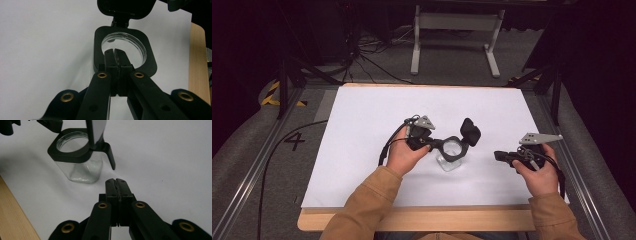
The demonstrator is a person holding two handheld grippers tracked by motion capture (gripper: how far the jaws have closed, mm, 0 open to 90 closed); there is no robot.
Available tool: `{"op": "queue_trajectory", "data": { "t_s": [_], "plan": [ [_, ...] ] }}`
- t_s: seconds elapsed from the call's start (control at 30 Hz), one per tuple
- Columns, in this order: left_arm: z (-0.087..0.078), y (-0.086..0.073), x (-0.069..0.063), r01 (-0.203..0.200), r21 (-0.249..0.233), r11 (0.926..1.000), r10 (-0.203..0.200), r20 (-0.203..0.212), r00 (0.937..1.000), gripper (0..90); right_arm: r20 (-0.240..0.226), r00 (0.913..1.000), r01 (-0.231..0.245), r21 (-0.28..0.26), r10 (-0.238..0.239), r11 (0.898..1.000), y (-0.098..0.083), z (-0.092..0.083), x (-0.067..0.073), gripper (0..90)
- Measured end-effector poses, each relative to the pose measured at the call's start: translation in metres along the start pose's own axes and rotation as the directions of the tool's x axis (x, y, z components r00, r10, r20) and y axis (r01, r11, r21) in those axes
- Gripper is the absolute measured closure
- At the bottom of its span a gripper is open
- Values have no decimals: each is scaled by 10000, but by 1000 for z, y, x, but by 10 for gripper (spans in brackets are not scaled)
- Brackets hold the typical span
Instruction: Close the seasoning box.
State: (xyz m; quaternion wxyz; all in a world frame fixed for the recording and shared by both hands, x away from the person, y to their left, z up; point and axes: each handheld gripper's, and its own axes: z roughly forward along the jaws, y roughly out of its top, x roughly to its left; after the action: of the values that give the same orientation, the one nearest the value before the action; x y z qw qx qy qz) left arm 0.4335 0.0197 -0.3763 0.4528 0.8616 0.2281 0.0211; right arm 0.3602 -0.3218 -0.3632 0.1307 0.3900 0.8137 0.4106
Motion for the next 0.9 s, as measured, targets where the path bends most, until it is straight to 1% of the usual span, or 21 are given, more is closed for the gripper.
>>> {"op": "queue_trajectory", "data": {
  "t_s": [0.03,0.1,0.17,0.2,0.23,0.27,0.37,0.47,0.63,0.67,0.7,0.83,0.9],
  "plan": [
    [0,0,0,44,-2,10000,-44,12,10000,900,-9,9999,129,-25,-129,9999,3,2,2,900],
    [1,0,1,78,-120,9999,-78,-40,10000,900,-47,9997,241,-165,-242,9996,9,6,6,900],
    [2,-1,2,139,-108,9998,-139,-55,9999,900,15,9994,338,-267,-338,9991,16,9,8,900],
    [2,-1,2,139,-108,9998,-139,-55,9999,900,15,9994,338,-267,-338,9991,16,9,8,900],
    [2,-1,2,204,-107,9997,-204,-43,9998,900,47,9993,371,-363,-370,9987,20,11,10,900],
    [2,-1,3,175,-82,9998,-175,-43,9998,900,145,9991,396,-453,-390,9982,26,14,11,900],
    [2,-2,2,169,-52,9998,-169,-77,9998,900,248,9986,483,-545,-470,9973,35,16,12,900],
    [2,-2,3,235,-110,9997,-235,17,9997,900,318,9983,512,-600,-493,9969,39,16,12,900],
    [2,-3,3,322,-121,9994,-321,57,9995,900,385,9980,532,-857,-501,9949,47,14,12,900],
    [2,-3,4,269,-94,9996,-268,75,9996,900,394,9980,528,-916,-493,9944,48,13,13,900],
    [2,-3,4,331,-143,9994,-330,72,9994,900,403,9978,565,-996,-527,9934,50,12,13,900],
    [3,-4,4,348,-210,9992,-345,137,9993,900,400,9974,639,-1250,-593,9901,56,9,16,900],
    [4,-4,5,479,-298,9984,-472,219,9986,900,399,9970,706,-1338,-658,9885,60,8,18,900]
  ]
}}
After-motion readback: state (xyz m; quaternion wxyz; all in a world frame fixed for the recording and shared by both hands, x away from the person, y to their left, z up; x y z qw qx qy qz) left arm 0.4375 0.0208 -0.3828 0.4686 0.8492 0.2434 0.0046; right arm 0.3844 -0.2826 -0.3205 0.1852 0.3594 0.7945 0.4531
